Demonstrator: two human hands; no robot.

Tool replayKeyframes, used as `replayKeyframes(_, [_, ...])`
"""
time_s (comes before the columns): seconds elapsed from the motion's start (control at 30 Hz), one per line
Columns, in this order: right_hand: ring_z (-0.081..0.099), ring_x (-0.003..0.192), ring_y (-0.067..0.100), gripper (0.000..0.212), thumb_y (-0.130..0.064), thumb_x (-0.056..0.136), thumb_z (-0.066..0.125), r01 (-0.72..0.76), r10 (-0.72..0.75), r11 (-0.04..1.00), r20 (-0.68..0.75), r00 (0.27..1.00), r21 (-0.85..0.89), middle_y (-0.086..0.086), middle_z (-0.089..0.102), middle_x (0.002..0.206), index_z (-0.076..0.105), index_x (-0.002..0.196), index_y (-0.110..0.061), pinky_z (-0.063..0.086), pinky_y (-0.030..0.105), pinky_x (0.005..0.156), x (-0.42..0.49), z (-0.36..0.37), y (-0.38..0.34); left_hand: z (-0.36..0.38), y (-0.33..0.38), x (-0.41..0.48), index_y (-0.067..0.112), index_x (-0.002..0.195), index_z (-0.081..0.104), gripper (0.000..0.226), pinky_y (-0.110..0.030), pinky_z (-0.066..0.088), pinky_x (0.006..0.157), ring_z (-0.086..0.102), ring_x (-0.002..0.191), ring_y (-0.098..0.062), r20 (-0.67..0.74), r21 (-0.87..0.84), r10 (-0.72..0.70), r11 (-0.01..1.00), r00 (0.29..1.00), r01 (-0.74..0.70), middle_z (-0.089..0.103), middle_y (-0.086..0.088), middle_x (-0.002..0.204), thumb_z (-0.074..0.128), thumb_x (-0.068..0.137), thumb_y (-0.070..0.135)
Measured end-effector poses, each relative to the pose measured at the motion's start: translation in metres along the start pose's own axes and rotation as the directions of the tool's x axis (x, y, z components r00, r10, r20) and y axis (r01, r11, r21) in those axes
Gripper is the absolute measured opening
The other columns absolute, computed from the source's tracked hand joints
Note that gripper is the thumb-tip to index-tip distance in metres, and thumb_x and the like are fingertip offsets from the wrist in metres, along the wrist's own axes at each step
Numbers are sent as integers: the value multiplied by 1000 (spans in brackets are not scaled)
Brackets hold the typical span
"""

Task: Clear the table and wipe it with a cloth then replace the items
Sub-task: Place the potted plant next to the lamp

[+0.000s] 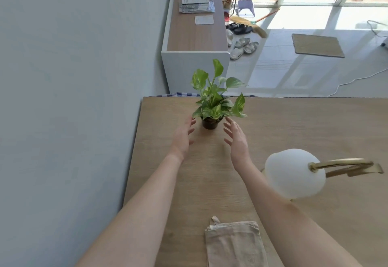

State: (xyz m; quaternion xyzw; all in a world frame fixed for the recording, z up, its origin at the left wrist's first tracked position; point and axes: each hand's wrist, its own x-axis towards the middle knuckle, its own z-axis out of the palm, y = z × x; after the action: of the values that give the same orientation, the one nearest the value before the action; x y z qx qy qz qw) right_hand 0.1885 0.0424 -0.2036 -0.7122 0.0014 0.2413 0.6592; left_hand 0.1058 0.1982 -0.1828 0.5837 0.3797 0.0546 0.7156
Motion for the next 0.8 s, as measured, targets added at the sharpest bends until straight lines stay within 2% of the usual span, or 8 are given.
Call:
replayKeyframes(0.2, [62, 130, 9, 45, -40, 115, 39, -11, 15, 995, -42, 999, 98, -4, 67, 141, 57, 149, -17, 48, 44, 114, 26, 12, 12, 9, -4, 23, 30, 149, 60, 53, -49, 45, 119, 60, 132, -9, 5, -101, 22, 995, 1000, -21, 63, 8, 147, 43, 109, 60])
replayKeyframes(0.3, [63, 130, 10, 37, -38, 115, 40, -20, 24, 989, -27, 999, 146, -5, 69, 137, 62, 139, -21, 48, 47, 115, 30, 13, 13, 14, -5, 25, 40, 135, 65, 38, -46, 44, 121, 62, 128, -2, 24, -106, 43, 994, 999, -40, 68, 18, 137, 41, 111, 57])
replayKeyframes(0.43, [64, 130, 14, 31, -38, 114, 41, -31, 30, 982, 7, 1000, 187, -1, 70, 137, 67, 128, -29, 49, 49, 114, 34, 14, 12, 17, -7, 24, 38, 136, 66, 41, -42, 42, 123, 63, 123, 8, 36, -142, 36, 989, 999, -31, 71, 26, 130, 40, 111, 57])
replayKeyframes(0.5, [65, 130, 13, 33, -41, 112, 42, -43, 39, 982, 22, 999, 183, -3, 71, 135, 67, 129, -28, 48, 47, 115, 33, 12, 11, 18, -6, 21, 38, 136, 66, 41, -42, 40, 124, 62, 126, 5, 41, -168, 17, 986, 999, -10, 73, 27, 127, 39, 111, 57])
replayKeyframes(0.57, [65, 129, 11, 38, -44, 110, 44, -47, 41, 986, 41, 998, 161, -4, 72, 133, 67, 133, -24, 46, 42, 115, 30, 10, 9, 18, -4, 17, 41, 125, 66, 34, -42, 40, 125, 61, 126, 2, 38, -183, 1, 983, 999, 6, 75, 33, 113, 38, 112, 55])
replayKeyframes(0.6, [66, 128, 11, 40, -44, 111, 43, -47, 40, 988, 55, 998, 146, -4, 73, 133, 67, 136, -22, 46, 38, 113, 28, 8, 8, 17, -3, 14, 42, 121, 66, 33, -43, 40, 124, 61, 127, -1, 36, -192, -6, 981, 999, 12, 74, 32, 113, 38, 112, 56])
replayKeyframes(0.67, [67, 126, 10, 42, -39, 113, 40, -39, 30, 991, 74, 997, 131, -3, 73, 134, 64, 142, -19, 45, 31, 107, 21, 5, 5, 15, -1, 6, 41, 123, 66, 36, -48, 41, 123, 60, 131, -7, 39, -189, -14, 982, 999, 21, 70, 24, 127, 41, 108, 62])
replayKeyframes(0.8, [65, 127, 6, 45, -41, 114, 36, -14, 7, 998, 108, 994, 65, -8, 71, 136, 62, 147, -27, 43, 23, 100, 4, -3, 1, 11, 0, -14, 38, 145, 58, 76, -52, 48, 116, 63, 131, -11, 66, -156, -4, 988, 998, 14, 65, 12, 143, 44, 86, 83])
